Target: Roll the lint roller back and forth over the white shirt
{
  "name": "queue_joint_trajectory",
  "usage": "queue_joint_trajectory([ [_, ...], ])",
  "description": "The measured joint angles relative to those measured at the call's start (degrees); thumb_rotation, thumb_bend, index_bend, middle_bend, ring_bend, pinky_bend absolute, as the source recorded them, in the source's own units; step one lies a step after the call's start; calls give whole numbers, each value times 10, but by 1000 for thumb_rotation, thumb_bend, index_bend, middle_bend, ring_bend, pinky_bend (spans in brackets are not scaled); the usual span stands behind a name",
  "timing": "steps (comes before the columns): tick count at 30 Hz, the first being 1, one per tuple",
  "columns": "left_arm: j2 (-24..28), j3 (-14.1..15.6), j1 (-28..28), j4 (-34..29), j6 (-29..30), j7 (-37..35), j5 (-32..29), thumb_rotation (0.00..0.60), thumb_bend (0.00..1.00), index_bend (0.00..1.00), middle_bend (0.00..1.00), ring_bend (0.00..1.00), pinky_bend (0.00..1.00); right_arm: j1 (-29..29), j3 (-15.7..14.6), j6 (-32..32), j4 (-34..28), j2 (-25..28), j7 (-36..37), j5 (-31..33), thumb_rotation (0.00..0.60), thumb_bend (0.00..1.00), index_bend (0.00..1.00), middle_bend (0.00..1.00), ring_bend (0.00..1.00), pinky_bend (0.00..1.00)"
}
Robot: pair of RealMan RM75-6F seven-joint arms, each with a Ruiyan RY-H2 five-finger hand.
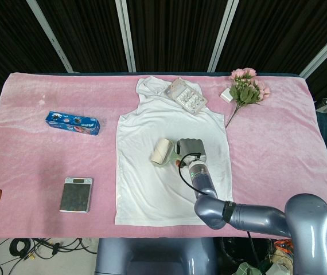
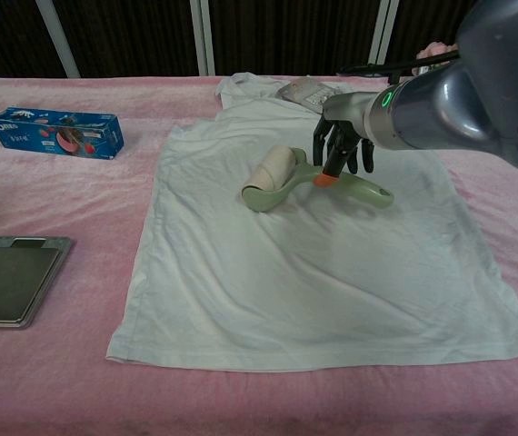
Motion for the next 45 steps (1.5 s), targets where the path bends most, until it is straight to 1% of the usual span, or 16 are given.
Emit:
queue_joint_trajectory([
  [6,1,-1,-1,-1,-1,0,-1,600,394,134,62,41,77,28,11,-11,43,-34,-10,17,600,564,697,653,622,610],
  [10,2,-2,-2,-1,-2,-1,-1,600,394,134,62,41,77,37,19,-18,68,-56,-3,11,600,564,698,653,622,610],
  [17,2,0,-2,-1,-3,-1,0,600,394,133,62,41,78,41,24,-21,85,-70,8,2,600,564,700,654,623,610],
  [25,0,1,-2,-1,-4,4,0,600,394,134,62,42,78,34,16,-7,64,-48,-5,9,600,566,699,654,623,610],
  [34,-1,3,-1,0,-2,7,1,600,394,133,62,41,77,18,-6,6,27,-17,-34,39,600,566,699,654,623,610],
  [45,-1,2,-1,0,-2,7,-1,600,394,133,62,41,77,-7,-23,15,-14,19,-30,32,600,566,699,655,623,610],
])
